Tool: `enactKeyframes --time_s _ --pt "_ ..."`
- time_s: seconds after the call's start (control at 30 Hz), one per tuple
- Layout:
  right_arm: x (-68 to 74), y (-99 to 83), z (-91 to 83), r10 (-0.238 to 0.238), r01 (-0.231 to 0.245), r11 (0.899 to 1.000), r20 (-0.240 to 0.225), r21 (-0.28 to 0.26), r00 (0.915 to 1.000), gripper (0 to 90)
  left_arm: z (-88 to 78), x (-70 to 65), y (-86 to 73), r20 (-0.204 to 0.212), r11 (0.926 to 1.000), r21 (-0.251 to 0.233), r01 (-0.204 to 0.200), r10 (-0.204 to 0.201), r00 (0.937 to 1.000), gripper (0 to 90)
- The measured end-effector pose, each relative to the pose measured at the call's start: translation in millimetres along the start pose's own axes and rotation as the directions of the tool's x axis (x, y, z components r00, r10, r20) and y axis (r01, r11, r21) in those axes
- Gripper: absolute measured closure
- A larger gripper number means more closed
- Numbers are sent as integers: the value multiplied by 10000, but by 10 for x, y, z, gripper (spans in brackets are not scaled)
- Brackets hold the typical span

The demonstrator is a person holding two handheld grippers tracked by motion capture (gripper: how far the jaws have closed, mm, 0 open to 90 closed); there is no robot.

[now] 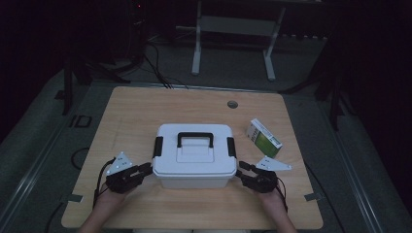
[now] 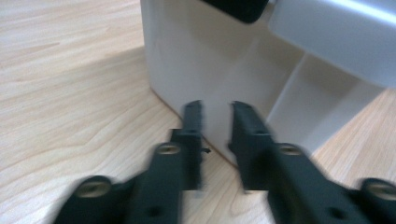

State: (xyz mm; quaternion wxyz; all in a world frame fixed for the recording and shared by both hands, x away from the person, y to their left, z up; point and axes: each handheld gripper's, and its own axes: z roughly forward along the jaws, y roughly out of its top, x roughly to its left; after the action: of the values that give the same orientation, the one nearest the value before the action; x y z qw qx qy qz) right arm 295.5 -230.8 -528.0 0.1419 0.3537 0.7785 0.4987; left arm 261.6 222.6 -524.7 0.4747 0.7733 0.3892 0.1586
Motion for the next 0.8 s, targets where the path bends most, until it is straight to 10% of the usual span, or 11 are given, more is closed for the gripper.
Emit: enactKeyframes --time_s 0.2,0.8 --pt "-61 -43 -36 156 -159 9998 -195 -111 9997 181 -74 57 -23 279 9988 487 8 -22 9996 588" --pt "-207 -172 -215 317 -302 9979 252 -572 9992 143 -192 240 8 886 9689 2466 -199 -21 9961 362"
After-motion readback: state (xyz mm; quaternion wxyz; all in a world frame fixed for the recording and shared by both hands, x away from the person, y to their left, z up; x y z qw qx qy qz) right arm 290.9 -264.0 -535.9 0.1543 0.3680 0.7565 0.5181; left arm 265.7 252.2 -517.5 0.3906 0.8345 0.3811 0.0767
